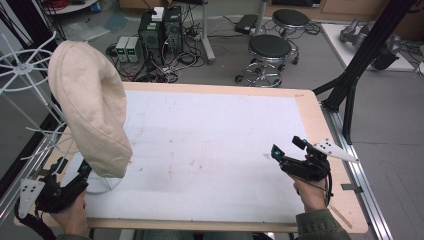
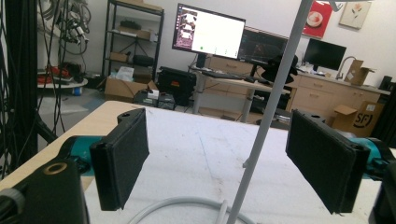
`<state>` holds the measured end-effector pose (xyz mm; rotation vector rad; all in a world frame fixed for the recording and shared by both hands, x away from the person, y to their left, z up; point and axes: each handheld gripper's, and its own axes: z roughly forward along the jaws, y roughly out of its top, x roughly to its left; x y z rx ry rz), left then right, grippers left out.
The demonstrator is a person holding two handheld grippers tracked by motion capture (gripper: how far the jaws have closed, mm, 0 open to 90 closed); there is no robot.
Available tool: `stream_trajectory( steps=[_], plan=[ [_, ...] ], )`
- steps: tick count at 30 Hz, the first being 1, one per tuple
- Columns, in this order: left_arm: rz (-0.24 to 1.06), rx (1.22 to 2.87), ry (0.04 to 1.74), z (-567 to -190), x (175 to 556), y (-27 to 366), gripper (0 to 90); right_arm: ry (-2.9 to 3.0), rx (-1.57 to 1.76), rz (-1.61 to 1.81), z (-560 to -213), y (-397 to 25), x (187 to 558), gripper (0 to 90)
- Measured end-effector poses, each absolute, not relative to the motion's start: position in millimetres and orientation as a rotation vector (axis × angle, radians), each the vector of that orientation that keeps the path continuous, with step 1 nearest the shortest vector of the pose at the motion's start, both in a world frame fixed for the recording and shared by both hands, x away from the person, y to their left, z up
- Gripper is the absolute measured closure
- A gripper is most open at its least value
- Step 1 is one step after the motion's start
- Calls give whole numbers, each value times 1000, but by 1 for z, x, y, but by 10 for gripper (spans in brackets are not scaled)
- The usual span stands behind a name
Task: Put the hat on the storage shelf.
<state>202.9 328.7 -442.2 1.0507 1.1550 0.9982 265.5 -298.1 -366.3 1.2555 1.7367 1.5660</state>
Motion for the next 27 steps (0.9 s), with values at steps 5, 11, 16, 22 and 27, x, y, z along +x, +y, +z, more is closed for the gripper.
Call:
stream_trajectory(
  steps=[5, 11, 16, 22, 27],
  plan=[
    [997, 1052, 1155, -442, 203, 328, 213, 1690, 1306, 1504, -385, -303, 257, 102],
    [997, 1049, 1163, -443, 203, 329, 213, 1499, 1391, 1390, -406, -308, 249, 102],
    [999, 1051, 1170, -443, 203, 329, 213, 1350, 1414, 1288, -414, -308, 246, 103],
    [991, 1052, 1179, -444, 203, 329, 214, 1338, 1387, 1239, -427, -305, 245, 103],
    [994, 1051, 1178, -444, 204, 329, 214, 1283, 1396, 1261, -426, -311, 239, 103]
  ],
)
